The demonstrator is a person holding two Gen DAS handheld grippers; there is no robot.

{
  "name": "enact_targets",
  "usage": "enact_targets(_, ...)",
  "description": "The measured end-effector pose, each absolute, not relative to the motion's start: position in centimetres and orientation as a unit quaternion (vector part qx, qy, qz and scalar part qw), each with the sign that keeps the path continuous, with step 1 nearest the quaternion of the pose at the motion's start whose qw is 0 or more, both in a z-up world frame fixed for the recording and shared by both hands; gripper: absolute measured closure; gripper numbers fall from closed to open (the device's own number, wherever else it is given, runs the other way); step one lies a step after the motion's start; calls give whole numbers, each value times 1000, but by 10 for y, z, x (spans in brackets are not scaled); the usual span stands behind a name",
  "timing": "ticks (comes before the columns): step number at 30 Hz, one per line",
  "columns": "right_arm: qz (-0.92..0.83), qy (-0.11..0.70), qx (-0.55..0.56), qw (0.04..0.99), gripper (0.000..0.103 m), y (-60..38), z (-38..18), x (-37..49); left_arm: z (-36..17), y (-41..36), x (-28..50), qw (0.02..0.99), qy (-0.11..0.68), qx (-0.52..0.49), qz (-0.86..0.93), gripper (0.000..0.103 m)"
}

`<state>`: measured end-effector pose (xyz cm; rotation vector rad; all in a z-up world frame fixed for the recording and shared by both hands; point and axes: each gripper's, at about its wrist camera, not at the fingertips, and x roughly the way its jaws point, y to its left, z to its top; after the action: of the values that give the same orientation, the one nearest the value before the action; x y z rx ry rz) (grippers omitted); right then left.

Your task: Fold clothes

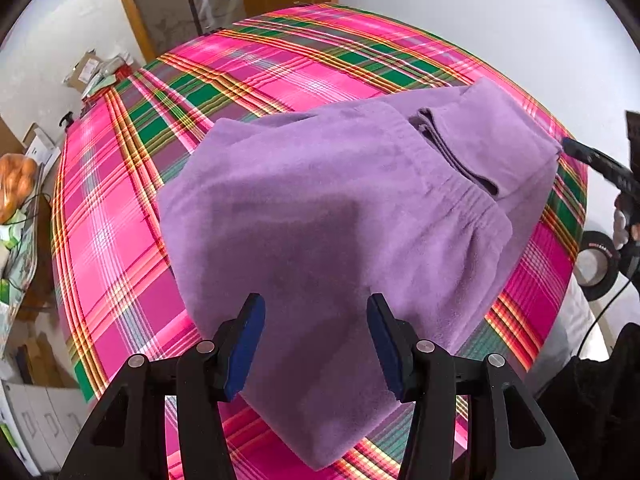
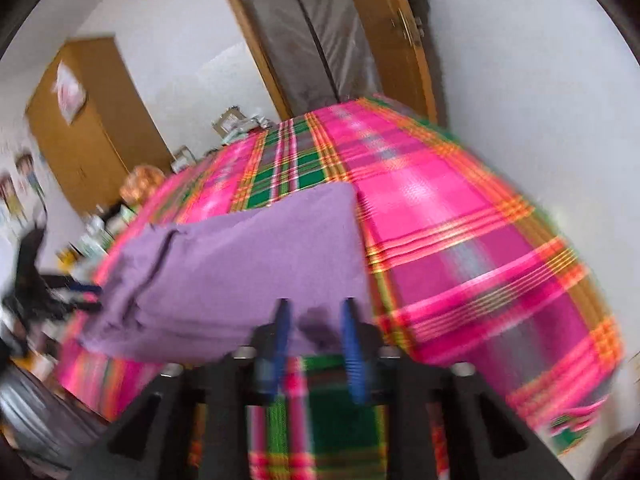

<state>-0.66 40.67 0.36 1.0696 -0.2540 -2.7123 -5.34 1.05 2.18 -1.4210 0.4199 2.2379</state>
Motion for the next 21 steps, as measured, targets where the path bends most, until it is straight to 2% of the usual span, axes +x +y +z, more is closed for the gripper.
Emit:
enact_targets(5,-926,-6,373,55,62,405,-5,3,22,13,-52,229,155,-514,812,48)
enact_targets(14,-926,-14,374,44,62,403,-7,-11,25,8,-48,226,155,-510,815,48)
enact_targets(17,-928,-4,369,47,62,398,-5,-12,25,9,-48,228,156,-509,815,48)
enact_targets(21,-929,27,370,4,62,395,-10,-19,24,11,-46,229,159,-510,814,48)
